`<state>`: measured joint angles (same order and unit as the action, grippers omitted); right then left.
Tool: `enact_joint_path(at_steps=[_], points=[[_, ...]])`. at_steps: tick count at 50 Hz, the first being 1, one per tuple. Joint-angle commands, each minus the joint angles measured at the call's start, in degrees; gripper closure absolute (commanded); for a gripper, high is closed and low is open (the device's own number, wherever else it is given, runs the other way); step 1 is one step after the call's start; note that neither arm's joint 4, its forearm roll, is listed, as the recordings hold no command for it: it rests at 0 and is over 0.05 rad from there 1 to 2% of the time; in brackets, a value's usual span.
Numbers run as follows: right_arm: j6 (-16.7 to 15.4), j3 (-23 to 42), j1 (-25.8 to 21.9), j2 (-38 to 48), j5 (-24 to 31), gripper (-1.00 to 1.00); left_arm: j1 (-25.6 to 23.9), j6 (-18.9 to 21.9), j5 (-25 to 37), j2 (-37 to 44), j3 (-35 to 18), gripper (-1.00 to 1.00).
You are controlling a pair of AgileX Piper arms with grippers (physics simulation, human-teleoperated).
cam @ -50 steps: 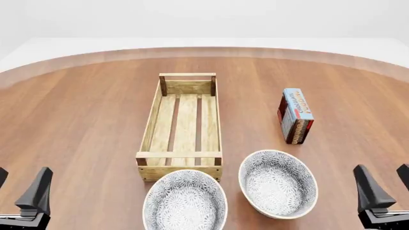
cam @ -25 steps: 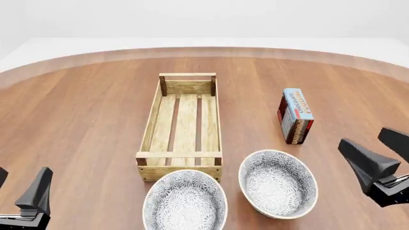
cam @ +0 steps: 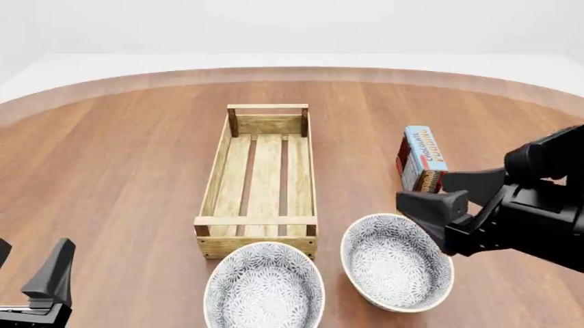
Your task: Stack the left bowl on the right bowl and place them in the tray.
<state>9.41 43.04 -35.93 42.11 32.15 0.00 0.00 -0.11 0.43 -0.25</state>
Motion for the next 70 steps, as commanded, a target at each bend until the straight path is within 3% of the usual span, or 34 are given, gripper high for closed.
enact_joint_path(at_steps=[1, 25, 39, 70], points=[[1.2, 4.4, -5.0, 6.1, 2.7, -1.00, 0.0, 0.0, 0.0, 0.0, 0.0, -1.00], [2.0, 8.5, -8.4, 11.9, 5.2, -1.00, 0.0, 0.0, 0.0, 0.0, 0.0, -1.00], [-3.9, 13.7, -6.2, 16.9, 8.8, -1.00, 0.0, 0.0, 0.0, 0.0, 0.0, -1.00], [-5.8, 19.5, -12.3, 27.9, 6.7, -1.00, 0.0, 0.0, 0.0, 0.0, 0.0, -1.00]])
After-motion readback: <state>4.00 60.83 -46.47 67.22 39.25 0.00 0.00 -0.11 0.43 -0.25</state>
